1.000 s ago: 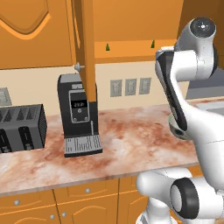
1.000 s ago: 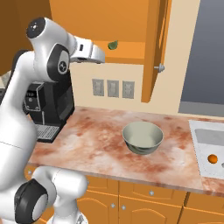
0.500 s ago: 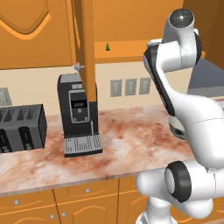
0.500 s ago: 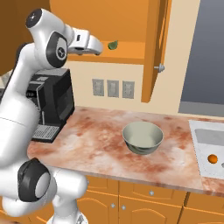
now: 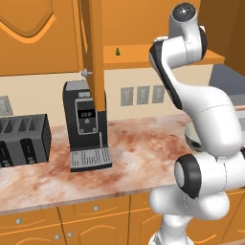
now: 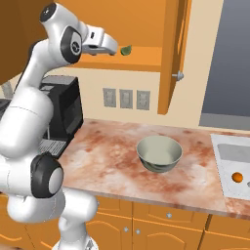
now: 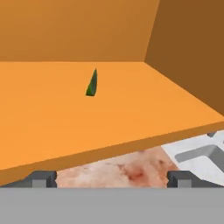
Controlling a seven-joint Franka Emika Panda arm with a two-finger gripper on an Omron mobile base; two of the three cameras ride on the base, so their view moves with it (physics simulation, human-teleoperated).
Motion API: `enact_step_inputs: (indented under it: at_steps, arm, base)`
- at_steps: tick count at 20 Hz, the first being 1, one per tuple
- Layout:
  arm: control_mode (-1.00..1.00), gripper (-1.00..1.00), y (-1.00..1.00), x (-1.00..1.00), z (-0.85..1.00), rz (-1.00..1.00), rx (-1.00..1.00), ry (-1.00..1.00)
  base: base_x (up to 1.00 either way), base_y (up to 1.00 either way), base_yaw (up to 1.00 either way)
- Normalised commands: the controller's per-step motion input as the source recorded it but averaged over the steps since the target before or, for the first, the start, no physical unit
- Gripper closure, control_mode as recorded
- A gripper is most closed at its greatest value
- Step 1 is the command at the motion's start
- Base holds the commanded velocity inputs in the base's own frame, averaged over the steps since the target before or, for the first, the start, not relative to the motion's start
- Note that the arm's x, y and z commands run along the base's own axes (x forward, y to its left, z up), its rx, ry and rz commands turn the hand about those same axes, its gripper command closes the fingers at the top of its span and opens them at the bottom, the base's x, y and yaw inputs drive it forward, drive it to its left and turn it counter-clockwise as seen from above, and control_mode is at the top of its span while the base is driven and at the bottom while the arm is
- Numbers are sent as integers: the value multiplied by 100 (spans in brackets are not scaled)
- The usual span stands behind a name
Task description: Pick the lemon wedges from the cabinet and place them in one bowl. Pick the tangerine from the sink and place it in the other bowl.
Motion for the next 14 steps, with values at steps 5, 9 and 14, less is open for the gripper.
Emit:
enact_step_inputs:
  at_steps: [5,9,14]
  arm:
    - [-100,-100,-6,69,-8,-1,2,0]
    - [-100,-100,-34,43,-2,-10,1,7]
    - [-100,-100,-13,43,0,-5,2,2]
  base:
    - [0,0,0]
    - [0,0,0]
    - [0,0,0]
